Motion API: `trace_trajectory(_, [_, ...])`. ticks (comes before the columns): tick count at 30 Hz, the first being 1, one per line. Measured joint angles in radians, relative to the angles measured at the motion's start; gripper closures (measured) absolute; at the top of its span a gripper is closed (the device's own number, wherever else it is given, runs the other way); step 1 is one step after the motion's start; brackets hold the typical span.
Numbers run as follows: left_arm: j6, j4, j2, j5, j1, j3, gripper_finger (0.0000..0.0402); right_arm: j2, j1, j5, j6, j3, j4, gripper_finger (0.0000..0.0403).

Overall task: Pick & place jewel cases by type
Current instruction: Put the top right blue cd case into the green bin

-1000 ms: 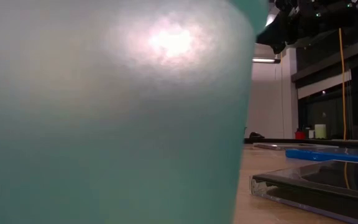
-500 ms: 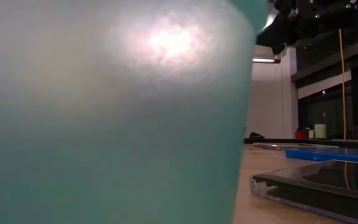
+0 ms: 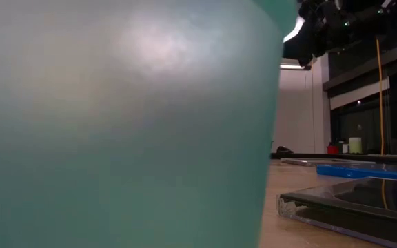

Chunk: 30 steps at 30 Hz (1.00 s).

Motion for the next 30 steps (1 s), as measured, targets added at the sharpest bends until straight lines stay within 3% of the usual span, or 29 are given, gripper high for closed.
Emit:
trace_trajectory(18, [-0.739, -0.008, 0.001, 0.216, 0.119, -0.105, 0.037, 0.0, 0.0, -0.01, -0.029, 0.0, 0.001, 0.0397])
trace_trajectory(23, [-0.816, 0.011, 0.001, 0.288, 0.16, -0.106, 0.037, 0.0, 0.001, -0.01, -0.032, 0.0, 0.001, 0.0397])
trace_trajectory(30, [-0.814, 0.019, 0.001, 0.291, 0.166, -0.106, 0.037, 0.0, 0.001, -0.01, -0.035, 0.0, 0.001, 0.0397])
